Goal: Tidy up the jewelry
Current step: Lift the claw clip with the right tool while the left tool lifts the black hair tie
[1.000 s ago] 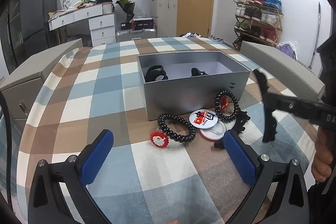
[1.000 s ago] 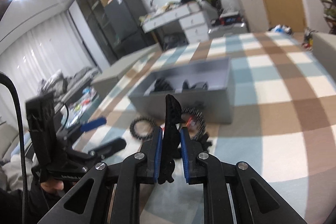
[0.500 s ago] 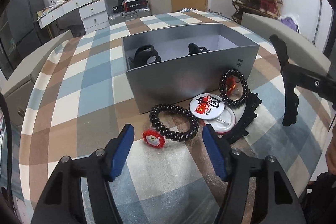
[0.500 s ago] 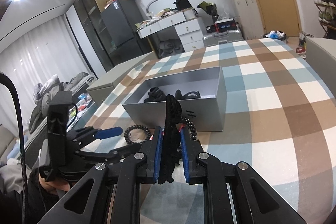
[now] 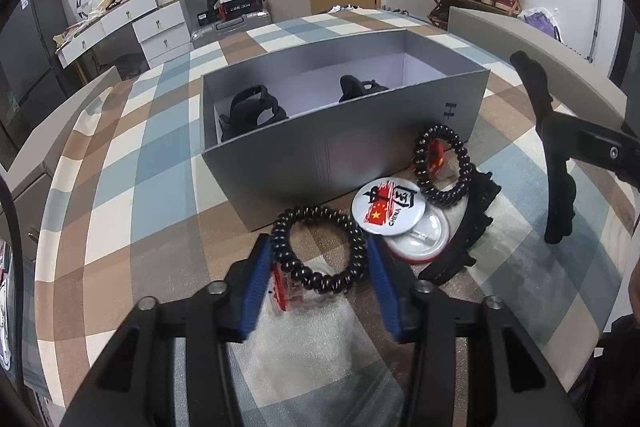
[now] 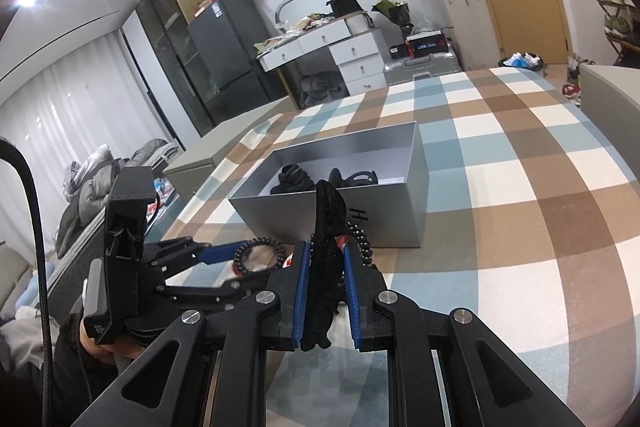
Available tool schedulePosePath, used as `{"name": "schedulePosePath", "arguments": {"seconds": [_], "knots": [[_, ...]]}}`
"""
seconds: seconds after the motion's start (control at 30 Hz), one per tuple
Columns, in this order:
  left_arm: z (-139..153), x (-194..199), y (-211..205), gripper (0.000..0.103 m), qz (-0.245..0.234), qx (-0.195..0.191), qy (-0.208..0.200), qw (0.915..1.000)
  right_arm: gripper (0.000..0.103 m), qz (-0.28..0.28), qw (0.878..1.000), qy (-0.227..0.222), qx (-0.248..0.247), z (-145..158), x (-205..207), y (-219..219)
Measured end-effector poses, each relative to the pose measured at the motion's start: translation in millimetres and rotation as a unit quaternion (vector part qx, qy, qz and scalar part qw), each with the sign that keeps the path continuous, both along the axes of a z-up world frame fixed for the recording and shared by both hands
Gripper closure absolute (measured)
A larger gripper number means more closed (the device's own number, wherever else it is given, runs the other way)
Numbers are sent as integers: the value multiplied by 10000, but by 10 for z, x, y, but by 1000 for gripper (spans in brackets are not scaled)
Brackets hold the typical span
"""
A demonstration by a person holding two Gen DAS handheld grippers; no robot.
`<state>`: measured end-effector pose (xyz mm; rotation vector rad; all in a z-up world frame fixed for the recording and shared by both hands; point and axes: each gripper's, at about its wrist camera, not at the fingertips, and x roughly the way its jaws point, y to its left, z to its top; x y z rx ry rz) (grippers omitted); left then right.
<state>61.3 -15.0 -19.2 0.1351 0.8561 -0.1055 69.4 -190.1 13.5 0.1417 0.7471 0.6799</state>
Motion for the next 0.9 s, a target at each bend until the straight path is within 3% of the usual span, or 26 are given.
{"name": "schedulePosePath", "arguments": {"seconds": [0.57,0.9], "knots": [[90,-150,-18,66,-132,-142,-370,9991,87,-10,10000,36,-25,-16,8,13],[305,-193,-4,66,-232,-481,-750,9958,87,-116,9998,17,132,61,90,-41]]}}
